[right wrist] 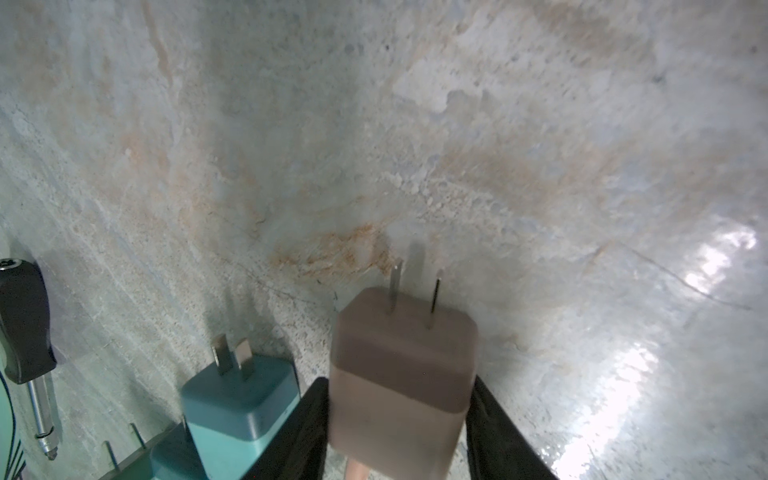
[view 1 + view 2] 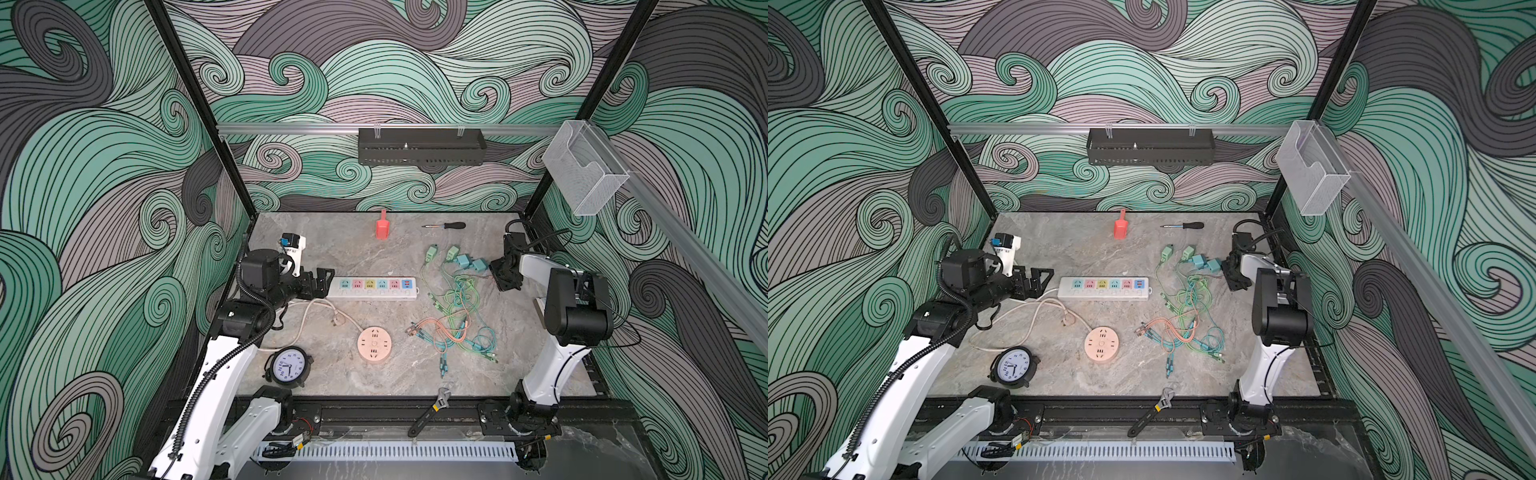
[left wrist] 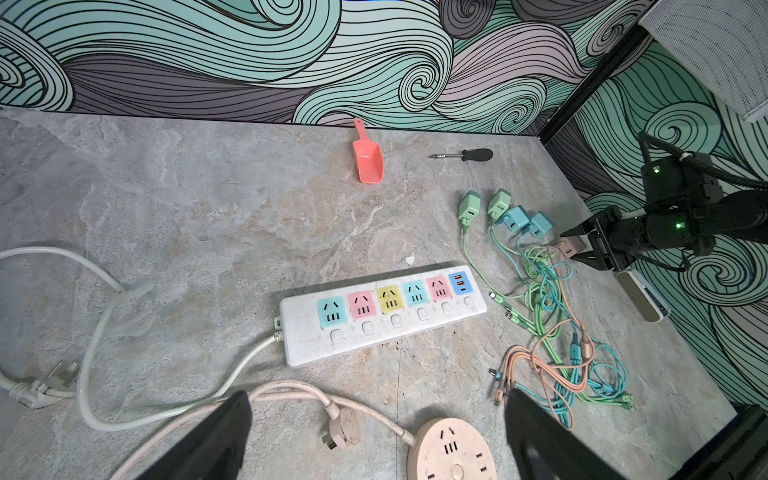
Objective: Insert the plug
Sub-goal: 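Close the right gripper on the pink charger plug and lift it, then carry the pink plug toward the left gripper while the left gripper reaches toward it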
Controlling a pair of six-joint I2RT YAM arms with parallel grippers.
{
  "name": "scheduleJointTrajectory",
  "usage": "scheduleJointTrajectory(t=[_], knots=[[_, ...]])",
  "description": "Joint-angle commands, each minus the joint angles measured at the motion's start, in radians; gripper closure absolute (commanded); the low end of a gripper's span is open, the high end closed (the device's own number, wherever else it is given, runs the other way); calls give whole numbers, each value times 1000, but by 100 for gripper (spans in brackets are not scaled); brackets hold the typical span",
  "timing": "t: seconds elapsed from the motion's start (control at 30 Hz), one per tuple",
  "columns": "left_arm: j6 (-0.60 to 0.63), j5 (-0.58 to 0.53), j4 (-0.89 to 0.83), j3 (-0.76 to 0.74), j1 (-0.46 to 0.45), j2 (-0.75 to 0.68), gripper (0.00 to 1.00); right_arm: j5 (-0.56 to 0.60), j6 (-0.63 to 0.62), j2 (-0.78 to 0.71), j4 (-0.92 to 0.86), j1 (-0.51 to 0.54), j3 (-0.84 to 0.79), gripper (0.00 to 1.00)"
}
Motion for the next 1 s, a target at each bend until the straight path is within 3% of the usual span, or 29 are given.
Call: scheduleJointTrajectory(t=[0.0, 0.23, 0.5, 0.97], knots=[[13, 14, -26, 40, -4, -13, 3, 8, -59, 32, -40, -3, -1, 54], [2, 23, -24, 30, -3, -5, 3, 9, -219, -20, -34, -4, 6, 61], [-38, 49, -27, 36, -3, 6, 3, -63, -520, -95, -34, 1, 36, 64], [-90, 215, -69, 115, -3, 123, 4, -235, -834, -269, -26, 83, 46, 69]])
